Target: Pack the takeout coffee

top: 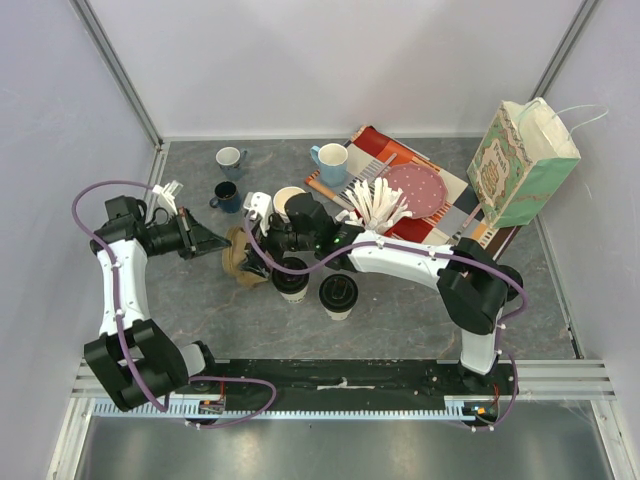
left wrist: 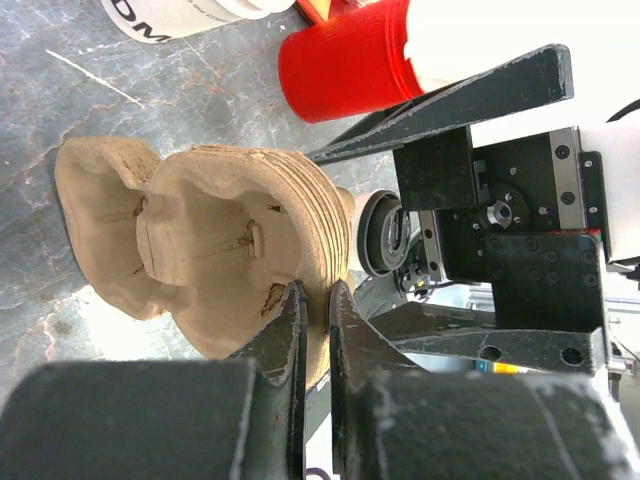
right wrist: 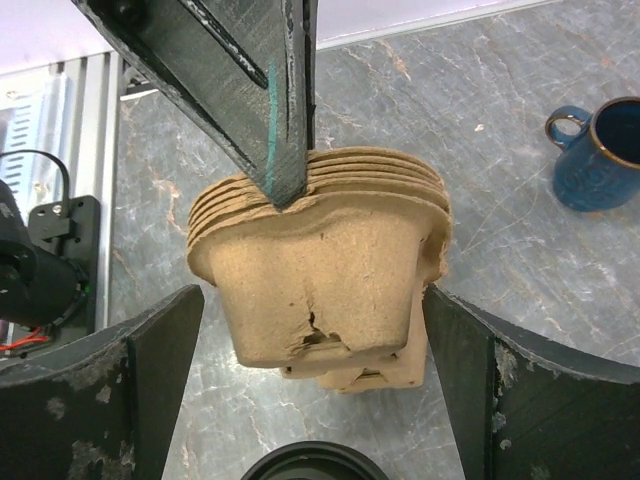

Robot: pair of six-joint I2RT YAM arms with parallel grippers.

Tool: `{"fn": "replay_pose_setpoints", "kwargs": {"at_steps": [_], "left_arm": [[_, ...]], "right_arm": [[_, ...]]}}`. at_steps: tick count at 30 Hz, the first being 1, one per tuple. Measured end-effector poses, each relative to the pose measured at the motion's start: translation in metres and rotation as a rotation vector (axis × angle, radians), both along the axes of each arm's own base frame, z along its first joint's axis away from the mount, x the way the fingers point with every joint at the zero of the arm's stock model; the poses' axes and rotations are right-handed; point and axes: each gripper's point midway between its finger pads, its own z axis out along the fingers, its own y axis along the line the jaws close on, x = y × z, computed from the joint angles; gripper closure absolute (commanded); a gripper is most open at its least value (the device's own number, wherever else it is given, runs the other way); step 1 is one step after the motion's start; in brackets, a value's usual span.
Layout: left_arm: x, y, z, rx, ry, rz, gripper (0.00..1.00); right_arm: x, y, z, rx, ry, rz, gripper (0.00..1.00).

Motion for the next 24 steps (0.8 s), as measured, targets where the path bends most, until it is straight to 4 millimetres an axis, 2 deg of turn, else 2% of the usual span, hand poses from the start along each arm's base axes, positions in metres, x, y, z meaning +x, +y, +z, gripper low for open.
{"fn": "replay_pose_setpoints", "kwargs": {"at_steps": [3, 6, 9, 10, 13, 18, 21, 24], "left_arm": [[0.003, 0.001, 0.001, 0.029, -0.013, -0.001, 0.98], [0.006, 0.001, 0.004, 0.072, -0.048, -0.019, 0.98], [0.008, -0.002, 0.007, 0.121, -0.084, -0.048, 0.98], [0.009, -0.004, 0.007, 0.144, -0.096, -0.062, 0.98], [0.008, -0.01, 0.004, 0.209, -0.124, -0.095, 0.98], [0.006, -0.011, -0.003, 0.255, -0.137, -0.083, 0.98], [0.003, -0.016, -0.009, 0.216, -0.112, -0.067, 0.98], [0.005, -0.019, -0.009, 0.199, -0.114, -0.053, 0.98]], "right_arm": [[-0.001, 0.0, 0.003, 0.02, 0.056, -0.004, 0.02], [0.008, -0.005, 0.01, 0.059, 0.132, -0.031, 0.08], [0.021, -0.012, 0.022, 0.106, 0.199, -0.088, 0.3], [0.026, -0.014, 0.027, 0.123, 0.229, -0.119, 0.46], [0.038, -0.015, 0.046, 0.183, 0.345, -0.23, 0.6], [0.045, -0.024, 0.061, 0.275, 0.558, -0.419, 0.63], [0.039, -0.031, 0.058, 0.302, 0.665, -0.484, 0.63], [0.028, -0.028, 0.049, 0.291, 0.733, -0.514, 0.68]]}}
